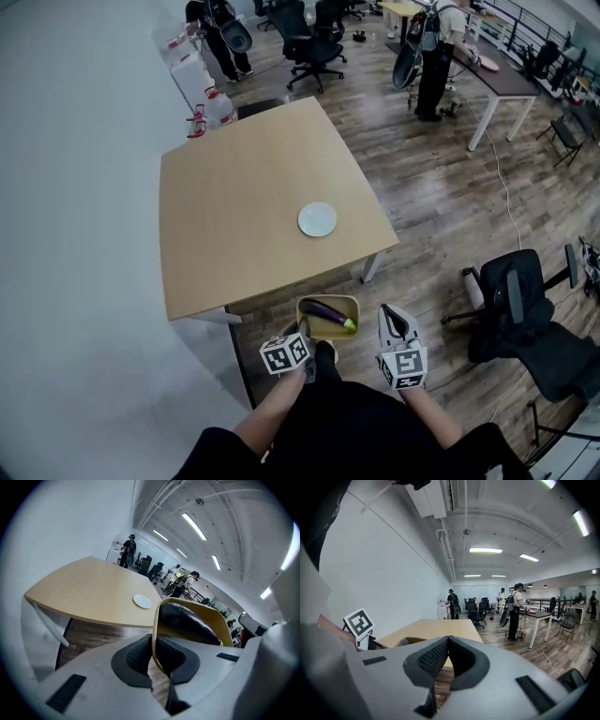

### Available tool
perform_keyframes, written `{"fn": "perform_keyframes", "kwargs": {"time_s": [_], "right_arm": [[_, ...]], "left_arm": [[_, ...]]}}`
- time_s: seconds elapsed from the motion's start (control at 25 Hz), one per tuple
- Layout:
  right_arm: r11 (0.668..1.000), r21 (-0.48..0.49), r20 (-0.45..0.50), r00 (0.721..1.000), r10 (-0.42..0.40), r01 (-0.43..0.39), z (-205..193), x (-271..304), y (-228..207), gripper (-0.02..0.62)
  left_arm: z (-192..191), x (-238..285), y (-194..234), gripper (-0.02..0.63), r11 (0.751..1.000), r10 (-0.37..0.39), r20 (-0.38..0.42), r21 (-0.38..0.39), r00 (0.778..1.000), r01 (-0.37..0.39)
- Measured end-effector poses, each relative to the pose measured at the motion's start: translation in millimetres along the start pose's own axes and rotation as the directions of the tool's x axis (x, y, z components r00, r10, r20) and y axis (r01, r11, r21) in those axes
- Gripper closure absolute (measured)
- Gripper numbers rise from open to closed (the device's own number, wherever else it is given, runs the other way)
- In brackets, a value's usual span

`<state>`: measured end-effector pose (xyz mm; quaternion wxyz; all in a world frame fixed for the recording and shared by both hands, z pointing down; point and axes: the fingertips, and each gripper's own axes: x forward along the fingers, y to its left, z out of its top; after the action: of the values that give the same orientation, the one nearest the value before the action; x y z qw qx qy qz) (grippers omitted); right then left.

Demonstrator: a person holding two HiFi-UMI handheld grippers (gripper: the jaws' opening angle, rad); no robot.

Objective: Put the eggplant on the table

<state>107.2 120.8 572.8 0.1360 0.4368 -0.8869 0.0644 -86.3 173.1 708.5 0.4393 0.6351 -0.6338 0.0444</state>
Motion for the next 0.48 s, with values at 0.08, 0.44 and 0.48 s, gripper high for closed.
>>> {"fn": "perform_keyframes", "kwargs": {"time_s": [0.08,0.44,0.48], "right_arm": [[1.000,-0.019,-0.012,1.000,0.008,-0.008,9.7,30.9,1.8,0.535],[0.998,-0.042,-0.019,0.999,-0.048,0.048,63.1,135.3,-16.2,0.535],[0.997,-0.044,-0.019,0.998,-0.057,0.056,66.3,143.6,-17.8,0.535]], "left_arm": [[14.2,16.9,5.7,0.583,1.000,-0.025,-0.025,0.010,0.999,0.025],[93.1,75.3,31.1,0.583,0.997,-0.066,-0.066,0.029,0.996,0.068],[99.1,82.0,31.8,0.583,0.996,-0.076,-0.073,0.038,0.994,0.079]]}}
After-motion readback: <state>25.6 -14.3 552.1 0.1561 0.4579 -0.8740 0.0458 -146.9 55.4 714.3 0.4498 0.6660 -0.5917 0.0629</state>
